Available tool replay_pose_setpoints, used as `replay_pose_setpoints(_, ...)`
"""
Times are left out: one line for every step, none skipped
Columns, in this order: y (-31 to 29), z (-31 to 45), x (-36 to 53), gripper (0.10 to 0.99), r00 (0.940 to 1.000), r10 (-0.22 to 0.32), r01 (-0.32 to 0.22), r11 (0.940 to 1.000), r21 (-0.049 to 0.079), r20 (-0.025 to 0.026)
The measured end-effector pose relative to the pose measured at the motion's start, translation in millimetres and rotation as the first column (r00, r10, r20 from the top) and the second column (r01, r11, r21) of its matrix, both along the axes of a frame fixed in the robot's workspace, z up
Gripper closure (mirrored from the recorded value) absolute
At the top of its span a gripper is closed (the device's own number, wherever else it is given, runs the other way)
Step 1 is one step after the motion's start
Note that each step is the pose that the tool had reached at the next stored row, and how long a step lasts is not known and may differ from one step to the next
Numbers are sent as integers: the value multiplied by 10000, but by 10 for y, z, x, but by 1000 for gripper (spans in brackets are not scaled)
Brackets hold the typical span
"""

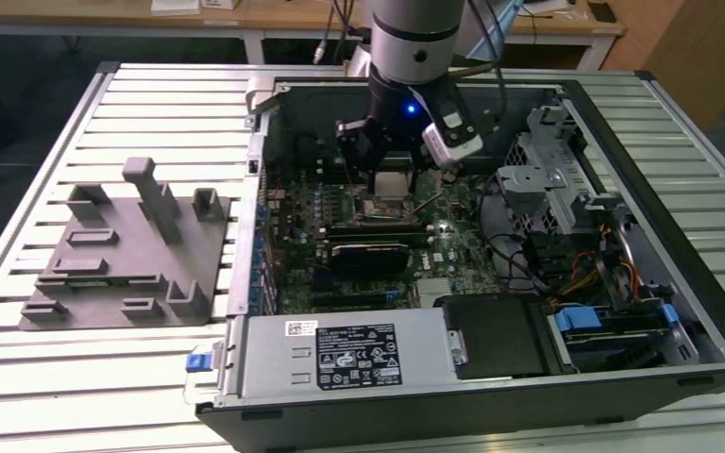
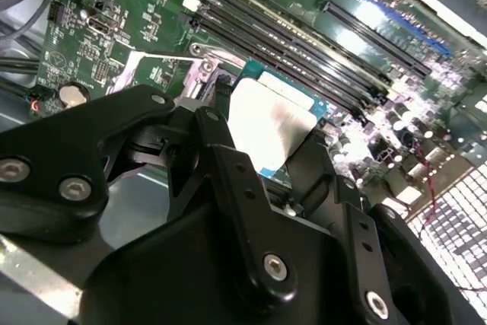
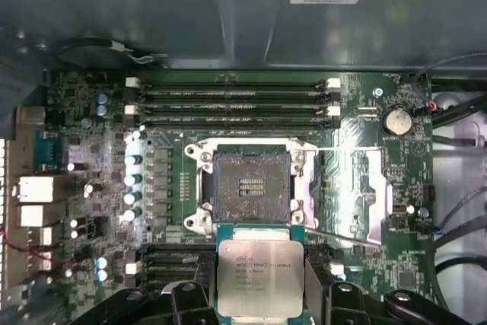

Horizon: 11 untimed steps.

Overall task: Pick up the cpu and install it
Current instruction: 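Pick up the cpu and move it towards the insertion slot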

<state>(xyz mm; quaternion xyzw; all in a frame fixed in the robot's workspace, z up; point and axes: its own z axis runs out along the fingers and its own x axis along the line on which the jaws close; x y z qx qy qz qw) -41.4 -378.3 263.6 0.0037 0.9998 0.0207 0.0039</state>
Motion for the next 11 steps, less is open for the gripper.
replay_pose_setpoints(11, -12, 4, 541, 10000, 0, 0, 10000, 0, -4)
replay_pose_setpoints(22, -26, 8, 541, 10000, 1, -1, 10000, 0, -9)
replay_pose_setpoints(33, -38, 12, 541, 10000, 1, -1, 10000, -1, -13)
replay_pose_setpoints(43, -50, 16, 541, 10000, 1, -1, 10000, -1, -18)
replay_pose_setpoints(53, -62, 20, 541, 10000, 0, 0, 10000, -1, -23)
replay_pose_setpoints(64, -73, 24, 541, 10000, 0, 0, 10000, -3, -28)
replay_pose_setpoints(73, -83, 28, 541, 10000, 1, -1, 10000, -3, -33)
replay_pose_setpoints(82, -93, 33, 541, 10000, 0, 0, 10000, -4, -38)
replay_pose_setpoints(88, -100, 36, 541, 10000, 0, 0, 10000, -4, -42)
replay_pose_setpoints(89, -103, 39, 541, 10000, 0, 0, 10000, -4, -44)
replay_pose_setpoints(89, -103, 39, 541, 10000, 0, 0, 10000, -5, -45)
